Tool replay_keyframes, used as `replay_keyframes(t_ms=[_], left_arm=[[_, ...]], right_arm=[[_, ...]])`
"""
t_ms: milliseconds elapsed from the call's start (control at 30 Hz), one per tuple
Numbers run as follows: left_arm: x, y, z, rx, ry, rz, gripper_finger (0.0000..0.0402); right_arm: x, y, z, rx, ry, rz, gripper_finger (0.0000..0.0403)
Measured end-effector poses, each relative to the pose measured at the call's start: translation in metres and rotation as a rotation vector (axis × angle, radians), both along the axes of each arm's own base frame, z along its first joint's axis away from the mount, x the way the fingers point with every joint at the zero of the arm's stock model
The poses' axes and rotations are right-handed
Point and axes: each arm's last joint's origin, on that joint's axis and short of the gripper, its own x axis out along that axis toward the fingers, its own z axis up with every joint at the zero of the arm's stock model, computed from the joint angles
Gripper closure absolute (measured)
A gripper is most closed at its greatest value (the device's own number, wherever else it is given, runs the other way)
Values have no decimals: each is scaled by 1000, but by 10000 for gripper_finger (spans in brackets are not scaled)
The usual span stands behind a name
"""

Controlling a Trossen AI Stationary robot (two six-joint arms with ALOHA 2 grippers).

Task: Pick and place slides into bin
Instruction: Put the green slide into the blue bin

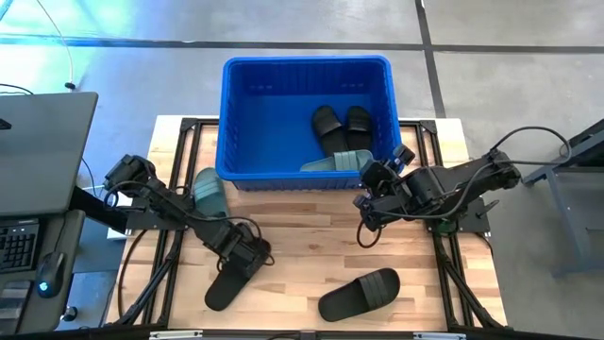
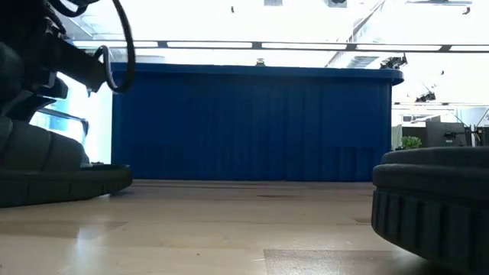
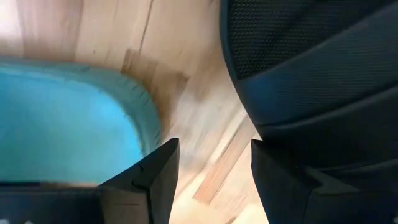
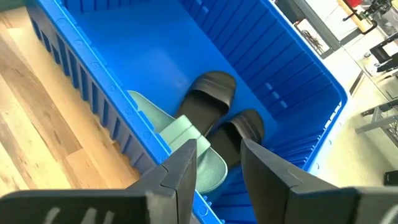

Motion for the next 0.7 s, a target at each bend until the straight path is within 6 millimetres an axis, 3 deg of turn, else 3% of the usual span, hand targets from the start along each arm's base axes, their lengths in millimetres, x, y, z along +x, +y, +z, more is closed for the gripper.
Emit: replay_keyframes(t_ms=[533, 700], left_arm=[[1, 0, -34, 110, 55, 73, 220], [3, 0, -35, 125, 35, 60, 277]], right_arm=[[0, 0, 0, -23, 35, 24, 288], [0, 0, 0, -23, 35, 25, 288]])
